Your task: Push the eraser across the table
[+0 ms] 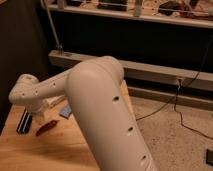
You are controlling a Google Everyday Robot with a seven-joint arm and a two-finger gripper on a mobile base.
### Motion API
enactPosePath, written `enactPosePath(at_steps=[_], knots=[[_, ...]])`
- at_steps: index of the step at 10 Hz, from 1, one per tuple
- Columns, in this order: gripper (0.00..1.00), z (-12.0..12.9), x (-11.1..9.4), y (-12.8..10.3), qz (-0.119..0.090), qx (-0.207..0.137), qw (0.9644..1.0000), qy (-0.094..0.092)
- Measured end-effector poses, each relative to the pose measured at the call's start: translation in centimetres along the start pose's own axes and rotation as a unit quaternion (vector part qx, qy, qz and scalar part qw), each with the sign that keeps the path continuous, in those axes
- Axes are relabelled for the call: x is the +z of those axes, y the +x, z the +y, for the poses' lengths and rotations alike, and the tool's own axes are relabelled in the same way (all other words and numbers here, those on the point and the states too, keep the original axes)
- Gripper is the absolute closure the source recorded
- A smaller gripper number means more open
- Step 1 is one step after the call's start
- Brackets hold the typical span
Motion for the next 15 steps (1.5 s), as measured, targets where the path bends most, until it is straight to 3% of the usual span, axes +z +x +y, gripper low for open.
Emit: enactPosePath(at_steps=[4,9,15], knots=[[0.35,0.7,2.9,-3.7,0.016,-0.013,0.9998,0.005],[0.35,-0.9,3.9,-7.2,0.02,-0.036,0.999,0.02],[0.35,0.1,5.0,-8.2,0.037,-0.071,0.9968,-0.004]])
